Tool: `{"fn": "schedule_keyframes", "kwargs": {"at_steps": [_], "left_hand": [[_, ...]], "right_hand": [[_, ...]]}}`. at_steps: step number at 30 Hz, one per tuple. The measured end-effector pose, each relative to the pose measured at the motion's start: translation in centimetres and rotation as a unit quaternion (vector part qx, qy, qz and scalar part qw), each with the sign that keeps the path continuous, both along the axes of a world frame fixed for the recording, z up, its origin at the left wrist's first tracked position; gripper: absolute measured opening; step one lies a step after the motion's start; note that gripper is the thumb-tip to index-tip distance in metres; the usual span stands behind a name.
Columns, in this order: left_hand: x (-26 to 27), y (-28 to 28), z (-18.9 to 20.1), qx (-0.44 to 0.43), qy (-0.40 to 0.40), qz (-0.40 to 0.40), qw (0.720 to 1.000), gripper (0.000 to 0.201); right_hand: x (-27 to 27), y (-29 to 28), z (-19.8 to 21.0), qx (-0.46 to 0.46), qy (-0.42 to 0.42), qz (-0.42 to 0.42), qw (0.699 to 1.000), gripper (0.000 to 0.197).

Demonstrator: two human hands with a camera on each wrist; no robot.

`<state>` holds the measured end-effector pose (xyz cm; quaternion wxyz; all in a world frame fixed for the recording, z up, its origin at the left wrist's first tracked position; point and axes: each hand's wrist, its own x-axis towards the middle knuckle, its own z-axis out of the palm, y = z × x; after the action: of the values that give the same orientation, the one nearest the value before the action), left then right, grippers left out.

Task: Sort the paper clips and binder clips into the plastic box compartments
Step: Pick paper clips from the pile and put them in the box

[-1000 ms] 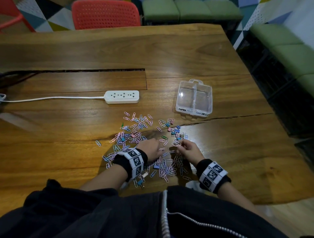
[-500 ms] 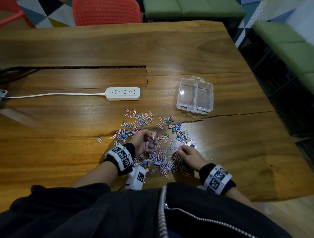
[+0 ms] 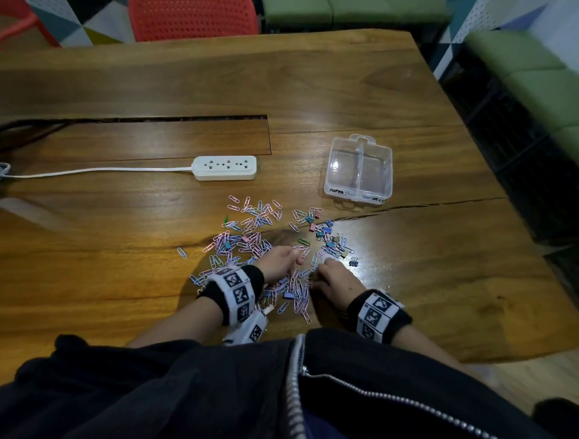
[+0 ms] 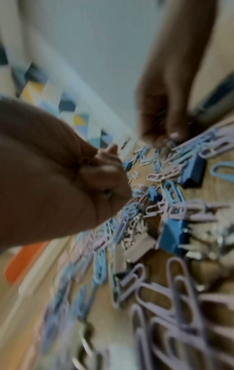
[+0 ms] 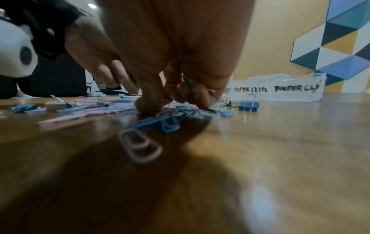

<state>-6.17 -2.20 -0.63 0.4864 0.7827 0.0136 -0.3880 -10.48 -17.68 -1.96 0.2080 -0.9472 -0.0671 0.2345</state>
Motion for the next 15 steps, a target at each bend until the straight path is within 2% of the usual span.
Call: {"fn": "schedule_keyframes", "kwargs": {"at_steps": [2, 4, 6, 7, 12, 15], "left_hand": [[-0.4, -0.6, 0.2, 0.119, -0.127, -0.102, 0.979, 0.036], [-0.9, -1.0, 0.1, 0.243, -0.217, -0.203, 0.923, 0.043], [-1.1, -1.2, 0.0, 0.335, -0.251, -0.283, 0.863, 0.057], [-1.2, -1.3, -0.2, 0.356, -0.254, -0.301, 0.847, 0.063], [-2.2, -2.0, -0.5, 0.398, -0.273, -0.3, 0.823, 0.09], [-2.3, -2.0, -0.8, 0.401, -0.279, -0.297, 0.82, 0.078]], "right_hand": [[0.3, 0.1, 0.0, 0.032, -0.012, -0.019, 0.999, 0.013], [0.4, -0.1, 0.2, 0.08, -0.024, -0.061, 0.995, 0.004], [0.2, -0.5, 0.6, 0.137, -0.012, -0.121, 0.983, 0.006], [0.0, -0.8, 0.8, 0.166, -0.001, -0.149, 0.975, 0.006], [-1.1, -2.6, 1.6, 0.312, 0.084, -0.266, 0.908, 0.016], [-1.6, -3.6, 1.7, 0.365, 0.147, -0.334, 0.856, 0.026]]}}
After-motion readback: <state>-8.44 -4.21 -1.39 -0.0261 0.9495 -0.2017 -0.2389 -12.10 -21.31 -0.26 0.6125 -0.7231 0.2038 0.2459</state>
